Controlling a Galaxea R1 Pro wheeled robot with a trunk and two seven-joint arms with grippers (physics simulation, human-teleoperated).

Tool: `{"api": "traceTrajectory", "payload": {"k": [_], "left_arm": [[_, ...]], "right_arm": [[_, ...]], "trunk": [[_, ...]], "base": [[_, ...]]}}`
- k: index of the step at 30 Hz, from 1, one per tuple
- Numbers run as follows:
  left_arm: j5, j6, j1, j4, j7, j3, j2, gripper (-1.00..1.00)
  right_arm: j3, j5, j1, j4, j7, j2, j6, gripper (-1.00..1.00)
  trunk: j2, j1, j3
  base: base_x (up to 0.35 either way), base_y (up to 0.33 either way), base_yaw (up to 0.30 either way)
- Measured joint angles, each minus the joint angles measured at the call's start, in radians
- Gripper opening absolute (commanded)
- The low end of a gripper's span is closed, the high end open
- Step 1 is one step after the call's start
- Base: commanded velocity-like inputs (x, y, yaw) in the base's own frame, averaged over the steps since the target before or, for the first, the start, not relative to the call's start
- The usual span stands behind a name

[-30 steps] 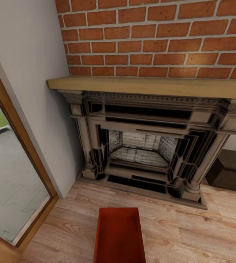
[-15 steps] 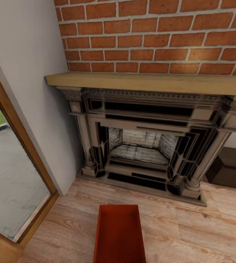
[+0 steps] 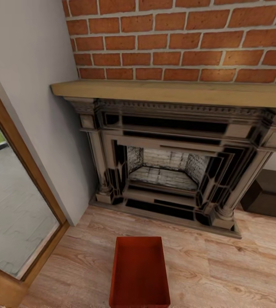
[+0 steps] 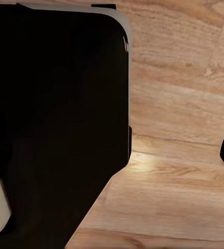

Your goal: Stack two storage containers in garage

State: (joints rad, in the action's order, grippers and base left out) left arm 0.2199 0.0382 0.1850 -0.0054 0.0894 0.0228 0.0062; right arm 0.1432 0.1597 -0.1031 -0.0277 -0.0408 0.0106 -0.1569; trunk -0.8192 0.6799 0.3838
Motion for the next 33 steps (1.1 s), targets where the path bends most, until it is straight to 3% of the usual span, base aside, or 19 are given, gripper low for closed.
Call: {"api": "traceTrajectory", "payload": {"k": [33], "left_arm": [[0.0,0.0,0.0,0.0,0.0,0.0,0.0,1.0]], "right_arm": [[0.0,-0.001,0.0,0.0,0.0,0.0,0.002,1.0]], "trunk": [[0.0,0.0,0.054]], "base": [[0.0,0.0,0.0]]}}
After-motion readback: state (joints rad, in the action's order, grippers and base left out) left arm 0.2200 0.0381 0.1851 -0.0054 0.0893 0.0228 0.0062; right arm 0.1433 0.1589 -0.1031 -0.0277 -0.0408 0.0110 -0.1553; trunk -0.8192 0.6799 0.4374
